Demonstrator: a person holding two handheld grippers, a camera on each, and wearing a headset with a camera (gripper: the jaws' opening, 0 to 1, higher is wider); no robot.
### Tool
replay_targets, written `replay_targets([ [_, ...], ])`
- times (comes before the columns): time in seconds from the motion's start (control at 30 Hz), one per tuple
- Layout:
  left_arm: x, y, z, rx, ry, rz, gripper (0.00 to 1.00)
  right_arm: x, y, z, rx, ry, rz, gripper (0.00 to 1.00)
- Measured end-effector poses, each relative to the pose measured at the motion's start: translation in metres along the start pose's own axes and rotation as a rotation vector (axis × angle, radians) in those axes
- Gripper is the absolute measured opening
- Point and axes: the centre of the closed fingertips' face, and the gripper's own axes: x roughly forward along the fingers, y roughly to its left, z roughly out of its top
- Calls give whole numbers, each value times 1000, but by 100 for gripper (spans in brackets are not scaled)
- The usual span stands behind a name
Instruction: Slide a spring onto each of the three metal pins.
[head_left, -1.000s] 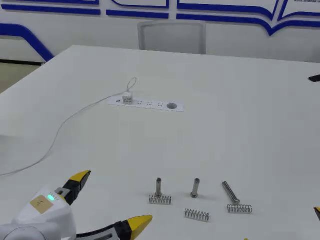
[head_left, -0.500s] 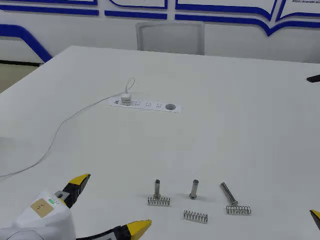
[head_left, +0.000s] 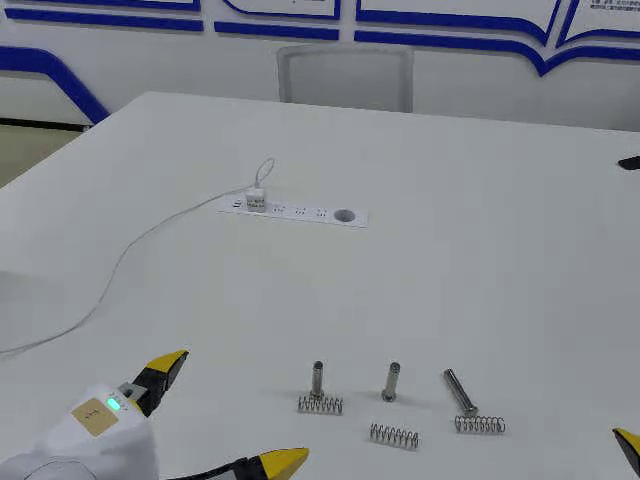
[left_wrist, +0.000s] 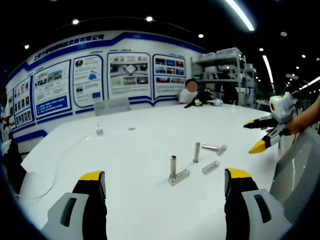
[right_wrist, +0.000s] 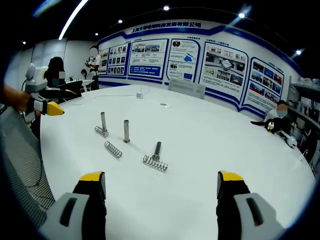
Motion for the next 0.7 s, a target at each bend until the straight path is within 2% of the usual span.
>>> replay_targets([
  [0.17,1,-3,0,9,3,-9,100,-1,-5,1,31,-11,-13,92],
  [0.27,0,-3,0,7,6,-8,100,-1,-7,0,49,1,-15,91],
  [0.3,0,-3,0,9,4,-6,100,-2,-8,2,53,-5,-19,90],
  [0.37,0,-2,1,7,-1,-4,100,-4,-13,13,75,-62,-38,87],
  [0.57,0,-1,0,4,2,-2,100,-3,-13,11,166,-42,-31,84],
  [0.7,0,-1,0,4,7,-2,100,-1,-16,24,220,-95,-37,78],
])
